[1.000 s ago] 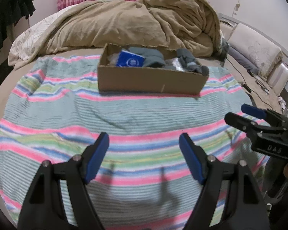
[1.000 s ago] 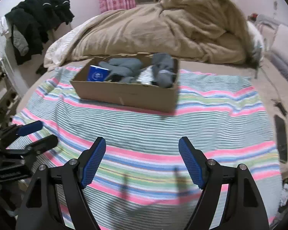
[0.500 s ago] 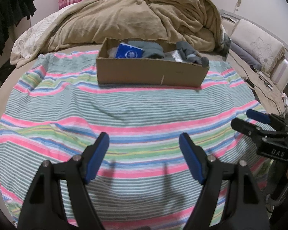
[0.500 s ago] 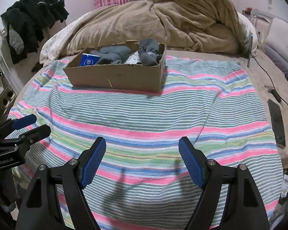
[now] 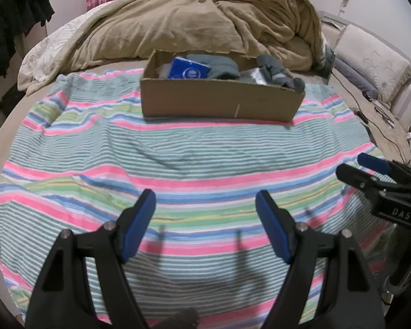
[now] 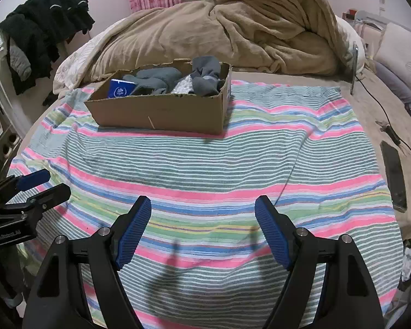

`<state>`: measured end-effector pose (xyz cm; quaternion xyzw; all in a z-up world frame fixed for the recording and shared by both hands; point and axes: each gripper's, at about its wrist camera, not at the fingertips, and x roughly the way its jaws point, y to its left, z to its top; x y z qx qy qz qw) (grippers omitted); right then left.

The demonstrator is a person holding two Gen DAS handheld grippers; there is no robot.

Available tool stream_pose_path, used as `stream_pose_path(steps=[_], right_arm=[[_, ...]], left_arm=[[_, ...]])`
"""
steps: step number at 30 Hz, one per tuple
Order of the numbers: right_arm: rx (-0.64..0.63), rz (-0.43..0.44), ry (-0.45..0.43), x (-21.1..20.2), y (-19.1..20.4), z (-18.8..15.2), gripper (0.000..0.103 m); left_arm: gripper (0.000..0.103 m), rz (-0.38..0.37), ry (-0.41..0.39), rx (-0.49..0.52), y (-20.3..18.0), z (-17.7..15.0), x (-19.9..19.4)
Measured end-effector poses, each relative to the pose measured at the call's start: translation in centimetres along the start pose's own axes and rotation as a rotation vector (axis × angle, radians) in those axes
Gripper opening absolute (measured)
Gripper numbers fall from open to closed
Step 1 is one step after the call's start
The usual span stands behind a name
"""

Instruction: Organize objects

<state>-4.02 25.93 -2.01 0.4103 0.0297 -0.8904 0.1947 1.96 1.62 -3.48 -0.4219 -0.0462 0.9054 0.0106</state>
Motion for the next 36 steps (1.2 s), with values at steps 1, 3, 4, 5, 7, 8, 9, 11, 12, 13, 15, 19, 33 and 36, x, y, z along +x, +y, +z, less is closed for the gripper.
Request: stream_pose_path(steps=[1,3,4,5,7,8,9,11,12,13,15,19,33,36], right_arm=[[0.001,0.000,0.001,0.09,-0.04,0.01,0.081],[0.002,-0.001,0.005,0.24,-0.09,-0.03,0.081],[0.002,-0.001,0.006,0.27,-0.10,-0.05,0.081],[0.002,-0.002,0.007,0.28,-0.09,-0.06,0.081],[0.002,0.000,0.006,0.28,-0.12,-0.02,0.081],[0.002,-0.001,0.006,0.29,-0.11,-0.04,0.081],[0.001,-0.001,0.006,0.31,-0.10,-0.05,0.081],[0.000,0.000,0.006,0.31,0.03,-0.05,0.081],[0.000,0.001,0.006,0.32,0.03,-0.05,0.081],[0.000,0.001,0.006,0.32,0.04,-0.05,0.081],[-0.001,0.000,0.006,0.33,0.07,-0.07,0.081],[-0.002,0.000,0.006,0.34,0.18,0.00,0.081],[-0.002,-0.001,0.004,0.35,0.27,0.02,0.081],[-0.002,0.000,0.005,0.37,0.27,0.03,0.081]], left_arm=[[0.077,0.000,0.000,0.001,-0.04,-0.03,-0.02],[0.077,-0.004,-0.003,0.005,-0.14,-0.02,-0.09],[0.077,-0.006,-0.005,0.006,-0.19,-0.01,-0.13],[0.077,-0.006,-0.006,0.006,-0.22,0.00,-0.16],[0.077,-0.007,-0.009,0.005,-0.22,0.08,-0.21],[0.077,-0.007,-0.010,0.005,-0.20,0.12,-0.24],[0.077,-0.007,-0.011,0.004,-0.20,0.14,-0.24],[0.077,-0.011,-0.011,0.004,-0.21,0.11,-0.25],[0.077,-0.012,-0.010,0.005,-0.21,0.10,-0.24],[0.077,-0.012,-0.010,0.005,-0.23,0.09,-0.23],[0.077,-0.014,-0.007,0.007,-0.28,0.09,-0.18],[0.077,-0.017,-0.009,0.007,-0.32,0.12,-0.25],[0.077,-0.025,-0.005,0.002,-0.28,0.11,-0.18],[0.077,-0.021,-0.002,0.002,-0.22,0.16,-0.04]])
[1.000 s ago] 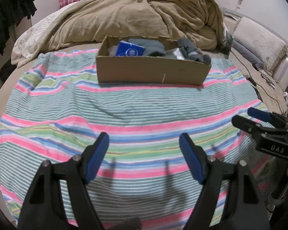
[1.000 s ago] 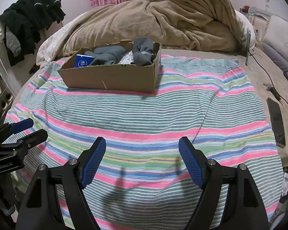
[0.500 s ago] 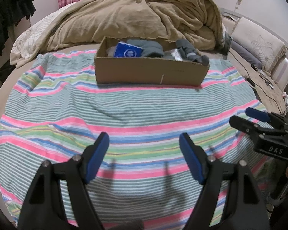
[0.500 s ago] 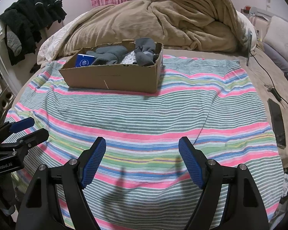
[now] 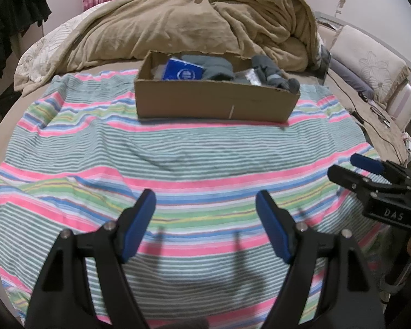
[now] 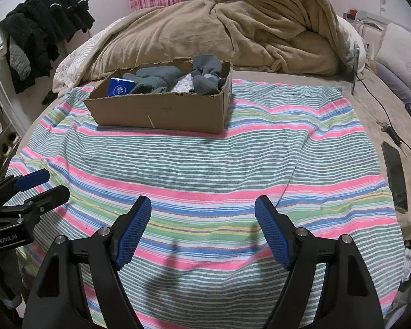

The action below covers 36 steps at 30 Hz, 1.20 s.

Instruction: Organize objects

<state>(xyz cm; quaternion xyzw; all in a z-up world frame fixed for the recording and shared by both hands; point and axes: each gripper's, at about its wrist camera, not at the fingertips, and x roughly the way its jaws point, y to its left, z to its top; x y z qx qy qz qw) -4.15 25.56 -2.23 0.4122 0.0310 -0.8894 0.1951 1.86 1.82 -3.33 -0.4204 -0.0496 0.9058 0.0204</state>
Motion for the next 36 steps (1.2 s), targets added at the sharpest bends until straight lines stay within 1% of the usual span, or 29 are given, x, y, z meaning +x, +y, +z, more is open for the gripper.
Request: stream_pose_path(steps=[36], right_arm=[[-0.002,-0.002,0.000,0.04,0.10,0.25,0.081]], left_arm=[[0.077,-0.005,-0.007,0.009,-0.25,0.33,-0.28]])
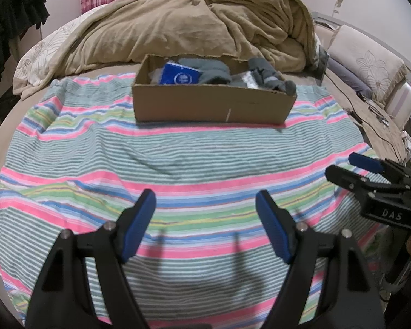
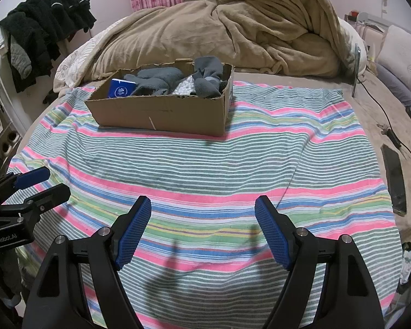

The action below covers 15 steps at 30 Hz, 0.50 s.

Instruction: Organize objects

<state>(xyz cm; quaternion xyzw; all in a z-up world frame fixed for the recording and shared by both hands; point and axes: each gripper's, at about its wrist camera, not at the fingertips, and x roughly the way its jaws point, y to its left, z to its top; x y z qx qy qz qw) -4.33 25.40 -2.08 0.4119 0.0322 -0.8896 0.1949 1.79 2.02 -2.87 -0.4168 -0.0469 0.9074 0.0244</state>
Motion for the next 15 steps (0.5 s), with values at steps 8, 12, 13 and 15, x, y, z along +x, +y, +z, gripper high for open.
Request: stream_pose_path(steps=[8,12,13,15], right_arm=[[-0.008,0.006,0.005,-0.13,-0.03,-0.02,0.081],[-0.006,0.005,0.007,-0.13,-0.17,0.00,0.081],[-0.006,0.007,0.009,-0.08,-0.18,0.01,0.081],[-0.009,0.010,0.010,0.04,-0.19,0.05,0.081]], left_arm=[[0.077,-0.004,0.009,-0.003,0.15,-0.08,0.25],[0.077,-0.007,0.008,0.006,0.00,-0.08,0.31],[0.077,-0.007,0.007,0.007,-0.04,-0.06,0.30],[0.077,-0.009,-0.003,0.010,0.01,0.09,0.22]])
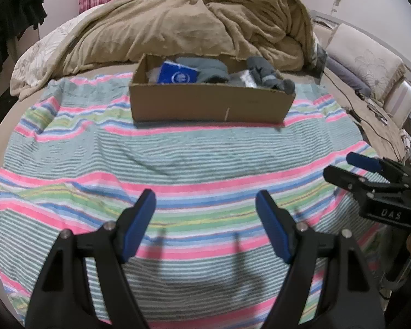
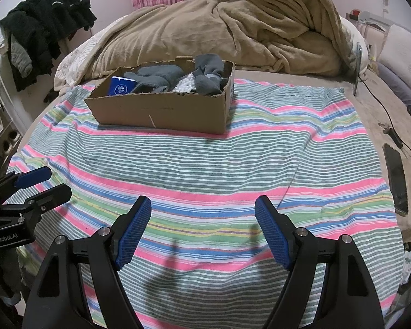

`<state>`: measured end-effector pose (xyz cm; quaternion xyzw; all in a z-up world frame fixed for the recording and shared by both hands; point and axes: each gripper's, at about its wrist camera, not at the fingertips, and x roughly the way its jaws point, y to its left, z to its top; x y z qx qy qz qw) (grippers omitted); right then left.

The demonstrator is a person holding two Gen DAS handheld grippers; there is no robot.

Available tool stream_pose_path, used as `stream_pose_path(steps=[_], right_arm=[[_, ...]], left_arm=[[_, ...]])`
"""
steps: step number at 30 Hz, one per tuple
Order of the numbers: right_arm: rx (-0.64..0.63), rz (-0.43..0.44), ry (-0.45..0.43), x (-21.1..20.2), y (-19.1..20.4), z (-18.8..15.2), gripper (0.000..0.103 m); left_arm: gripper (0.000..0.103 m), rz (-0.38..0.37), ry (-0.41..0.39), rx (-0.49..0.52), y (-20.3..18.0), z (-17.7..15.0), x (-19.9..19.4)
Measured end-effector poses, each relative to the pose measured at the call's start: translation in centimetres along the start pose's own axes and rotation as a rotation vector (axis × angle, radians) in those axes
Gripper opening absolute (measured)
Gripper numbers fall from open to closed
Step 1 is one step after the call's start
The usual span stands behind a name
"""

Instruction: Organize objects

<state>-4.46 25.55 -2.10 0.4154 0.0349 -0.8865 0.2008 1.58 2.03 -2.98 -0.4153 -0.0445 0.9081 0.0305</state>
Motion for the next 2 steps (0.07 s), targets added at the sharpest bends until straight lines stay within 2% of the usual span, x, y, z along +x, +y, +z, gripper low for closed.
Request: stream_pose_path(steps=[2], right_arm=[[-0.002,0.000,0.000,0.02,-0.05,0.07,0.081]], left_arm=[[0.077,0.003,-0.001,-0.001,0.20,0.26,0.09]])
